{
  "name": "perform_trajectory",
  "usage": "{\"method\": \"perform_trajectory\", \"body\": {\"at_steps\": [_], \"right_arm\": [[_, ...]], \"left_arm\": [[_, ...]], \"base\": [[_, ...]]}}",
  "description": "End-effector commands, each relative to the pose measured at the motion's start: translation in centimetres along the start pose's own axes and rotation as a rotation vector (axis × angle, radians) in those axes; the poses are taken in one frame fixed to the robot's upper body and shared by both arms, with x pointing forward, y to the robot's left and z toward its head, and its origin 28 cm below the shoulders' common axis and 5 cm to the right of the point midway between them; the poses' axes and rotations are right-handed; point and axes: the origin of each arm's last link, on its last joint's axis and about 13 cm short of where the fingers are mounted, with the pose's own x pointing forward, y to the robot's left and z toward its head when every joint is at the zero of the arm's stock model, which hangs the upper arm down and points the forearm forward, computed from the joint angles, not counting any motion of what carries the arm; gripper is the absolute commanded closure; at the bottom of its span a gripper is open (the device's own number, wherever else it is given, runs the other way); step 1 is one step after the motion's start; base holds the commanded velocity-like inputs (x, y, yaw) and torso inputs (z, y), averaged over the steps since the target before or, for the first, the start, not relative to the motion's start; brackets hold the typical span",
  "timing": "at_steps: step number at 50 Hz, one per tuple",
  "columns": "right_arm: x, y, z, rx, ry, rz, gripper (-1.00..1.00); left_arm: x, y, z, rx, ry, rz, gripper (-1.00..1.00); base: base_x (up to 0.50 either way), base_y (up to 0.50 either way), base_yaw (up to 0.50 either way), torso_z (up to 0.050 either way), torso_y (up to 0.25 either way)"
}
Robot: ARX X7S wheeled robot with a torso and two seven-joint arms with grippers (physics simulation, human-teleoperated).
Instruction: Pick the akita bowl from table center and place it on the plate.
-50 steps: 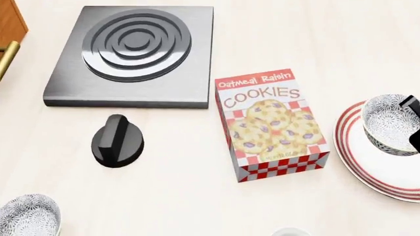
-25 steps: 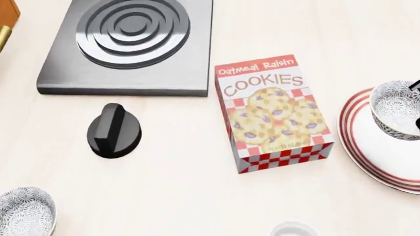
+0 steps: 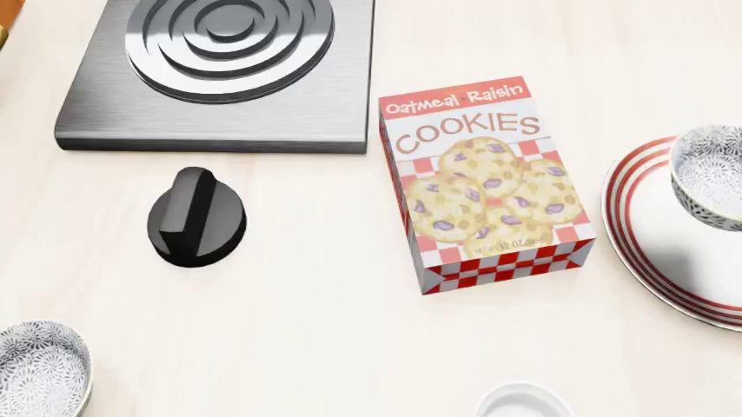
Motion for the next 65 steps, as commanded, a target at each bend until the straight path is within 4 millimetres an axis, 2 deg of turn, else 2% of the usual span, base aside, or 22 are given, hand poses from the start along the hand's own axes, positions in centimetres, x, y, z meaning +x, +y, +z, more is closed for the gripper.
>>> {"method": "perform_trajectory", "body": {"at_steps": [1, 8, 32, 57, 58, 65], "right_arm": [[1.3, 0.7, 0.1, 0.034, -0.001, 0.022, 1.00], [2.0, 0.8, 0.2, 0.080, 0.006, 0.024, 1.00], [3.1, -0.3, -0.6, 0.117, 0.004, 0.002, 1.00], [3.0, -0.9, -0.5, 0.123, -0.017, -0.006, 1.00], [3.0, -0.9, -0.6, 0.121, -0.021, -0.007, -1.00], [2.5, -0.8, -0.3, 0.131, -0.051, -0.008, -1.00]], "left_arm": [[-0.9, 0.0, 1.5, -0.005, -0.047, -0.016, -1.00], [-1.5, 0.4, 2.4, -0.014, -0.074, -0.010, -1.00], [-1.8, 0.7, 2.6, -0.019, -0.083, -0.006, -1.00], [-1.6, 0.5, 2.7, -0.017, -0.081, -0.009, -1.00], [-1.6, 0.5, 2.7, -0.017, -0.081, -0.008, -1.00], [-1.6, 0.5, 2.7, -0.018, -0.081, -0.008, -1.00]], "base": [[0.00, 0.00, 0.00, 0.000, 0.000], [0.00, 0.00, 0.00, 0.000, 0.000], [0.00, 0.00, 0.00, 0.000, 0.000], [0.00, 0.00, 0.00, 0.000, 0.001], [0.00, 0.00, 0.00, 0.000, 0.000], [0.00, 0.00, 0.00, 0.000, 0.000]]}}
